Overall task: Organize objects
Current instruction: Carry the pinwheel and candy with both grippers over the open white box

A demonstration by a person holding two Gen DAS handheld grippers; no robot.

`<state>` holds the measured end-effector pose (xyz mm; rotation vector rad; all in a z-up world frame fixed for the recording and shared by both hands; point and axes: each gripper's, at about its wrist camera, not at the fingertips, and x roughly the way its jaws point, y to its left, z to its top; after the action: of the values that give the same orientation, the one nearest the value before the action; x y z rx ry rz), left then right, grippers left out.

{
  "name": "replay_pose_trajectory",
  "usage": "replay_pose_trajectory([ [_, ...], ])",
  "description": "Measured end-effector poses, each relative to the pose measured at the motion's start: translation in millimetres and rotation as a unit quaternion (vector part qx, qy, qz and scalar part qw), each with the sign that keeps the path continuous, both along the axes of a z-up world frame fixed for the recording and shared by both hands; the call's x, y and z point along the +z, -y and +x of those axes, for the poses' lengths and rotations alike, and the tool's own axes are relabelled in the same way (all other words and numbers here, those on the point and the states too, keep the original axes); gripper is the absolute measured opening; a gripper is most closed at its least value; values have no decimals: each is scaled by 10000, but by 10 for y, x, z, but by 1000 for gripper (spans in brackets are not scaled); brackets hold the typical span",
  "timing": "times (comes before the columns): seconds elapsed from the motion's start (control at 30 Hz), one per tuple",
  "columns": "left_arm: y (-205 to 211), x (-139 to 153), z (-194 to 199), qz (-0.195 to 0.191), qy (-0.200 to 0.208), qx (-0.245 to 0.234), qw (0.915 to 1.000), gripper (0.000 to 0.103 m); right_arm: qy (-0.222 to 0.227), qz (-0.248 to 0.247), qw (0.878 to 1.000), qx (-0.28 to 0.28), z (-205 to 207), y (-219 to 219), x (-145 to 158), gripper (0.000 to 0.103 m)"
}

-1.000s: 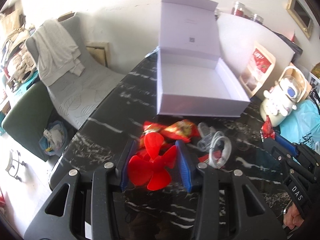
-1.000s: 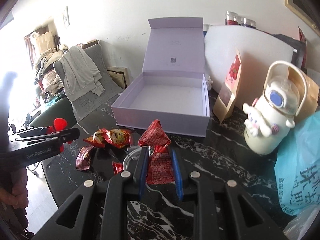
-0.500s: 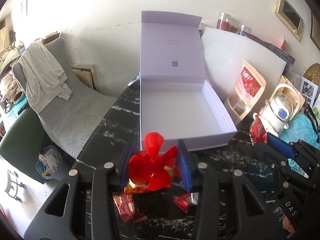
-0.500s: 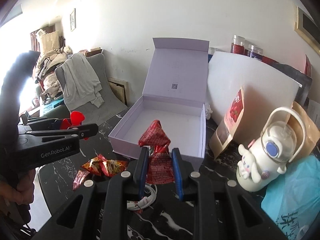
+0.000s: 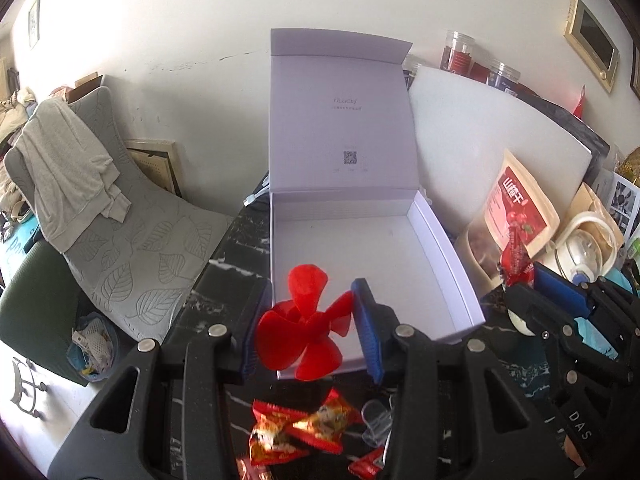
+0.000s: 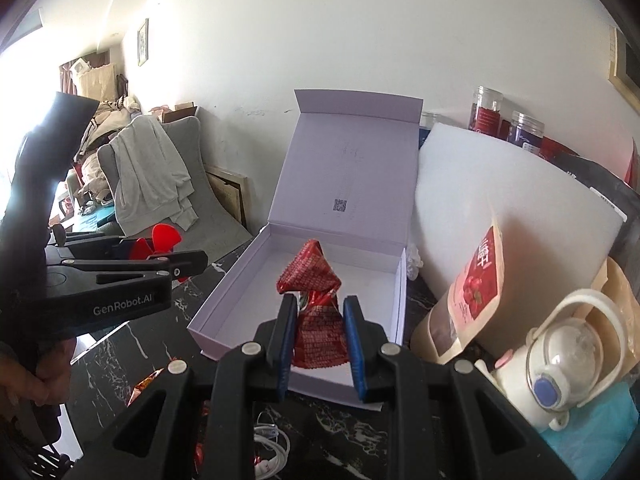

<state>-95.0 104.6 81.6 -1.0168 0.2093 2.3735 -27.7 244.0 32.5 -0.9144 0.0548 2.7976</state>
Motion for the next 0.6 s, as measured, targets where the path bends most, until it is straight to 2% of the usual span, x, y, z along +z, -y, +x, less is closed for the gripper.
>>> replay_pose_trajectory([
  [0.23,-271,69,-371,-143,-31,-220,9997,40,85,87,9999,-110,-345,-234,45,23],
  [0.4,-491,98,-615,-323,-246,-253,9989,40,164,126,9996,-184,-605,-417,61,23],
  [0.6,-737,23,-814,-539,-416,-315,9972,40,367,94,9989,-261,-897,-612,-55,23],
])
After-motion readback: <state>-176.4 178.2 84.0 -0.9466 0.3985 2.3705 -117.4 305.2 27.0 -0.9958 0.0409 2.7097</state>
